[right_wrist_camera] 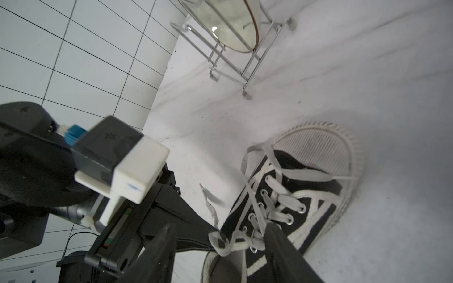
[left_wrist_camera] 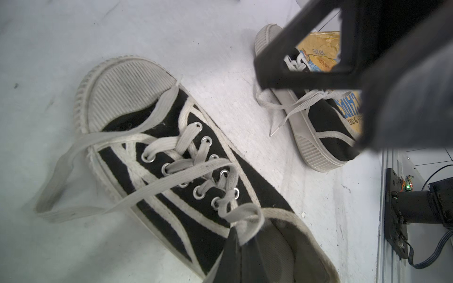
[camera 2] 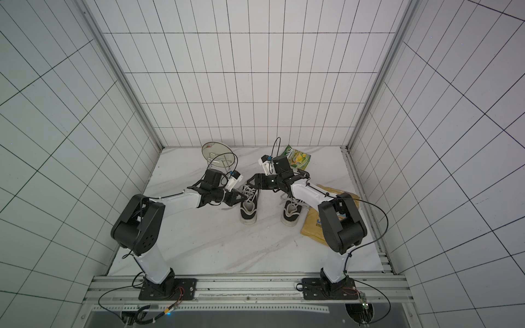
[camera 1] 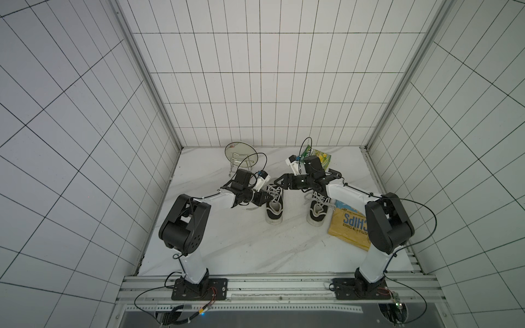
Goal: Tie the shoes
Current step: Wrap the shoelace around the shoelace.
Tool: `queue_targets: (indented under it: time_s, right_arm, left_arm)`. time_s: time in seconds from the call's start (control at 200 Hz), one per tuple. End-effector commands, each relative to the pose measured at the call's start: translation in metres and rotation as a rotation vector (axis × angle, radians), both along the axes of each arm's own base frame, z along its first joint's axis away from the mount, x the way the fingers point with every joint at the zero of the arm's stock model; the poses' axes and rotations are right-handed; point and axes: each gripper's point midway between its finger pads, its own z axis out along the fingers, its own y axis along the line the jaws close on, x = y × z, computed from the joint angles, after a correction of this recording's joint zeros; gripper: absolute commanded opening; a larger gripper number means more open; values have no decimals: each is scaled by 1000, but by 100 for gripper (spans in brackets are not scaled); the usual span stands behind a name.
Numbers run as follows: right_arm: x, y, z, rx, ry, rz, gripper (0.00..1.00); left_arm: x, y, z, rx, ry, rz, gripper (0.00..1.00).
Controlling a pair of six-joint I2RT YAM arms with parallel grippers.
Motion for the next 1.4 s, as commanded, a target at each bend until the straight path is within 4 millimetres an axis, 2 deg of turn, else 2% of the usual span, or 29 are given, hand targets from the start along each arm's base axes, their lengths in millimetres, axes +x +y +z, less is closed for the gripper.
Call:
queue_targets:
  time_s: [0.0,0.105,0.295,0.425,0.52,0.63,0.66,0.77,0.87,0.955,1.114,1.224,1.394]
  right_arm:
    - [-13,7,-28,-27,107,25,56]
    - [-17,16,-35,-20,147,60,53]
    - [-24,18,-46,-21,198,79,47]
    - [-26,21,-47,-12,211,88,33]
    - [-27,22,-45,-5,216,93,15]
    - [-26,20,-43,-5,202,90,0]
    - [-26,20,-41,-7,195,87,0]
    - [-21,14,-39,-21,168,60,0]
    - [-19,9,-38,-22,164,48,0]
    - [-19,9,-38,-20,165,46,0]
    - [-19,8,-38,-16,170,43,0]
    - [-20,8,-40,-17,174,41,0]
    - [-20,8,-41,-11,181,38,0]
  left_arm:
    - [6,-6,5,-27,-14,-13,0]
    - [6,-5,5,-23,-9,-11,0]
    - [8,-6,5,-20,-7,-5,0]
    - [9,-7,4,-24,-1,-6,0]
    - [10,-7,5,-24,1,-2,0]
    - [11,-5,7,-18,-1,12,0]
    - [12,-3,8,-14,2,19,3]
    - [21,13,16,1,-8,74,41]
    - [36,32,27,12,-51,128,55]
    - [46,38,27,69,-101,116,56]
    - [70,41,7,255,-131,77,52]
    - [83,33,-1,306,-129,31,52]
    - [89,15,-18,355,-97,-51,53]
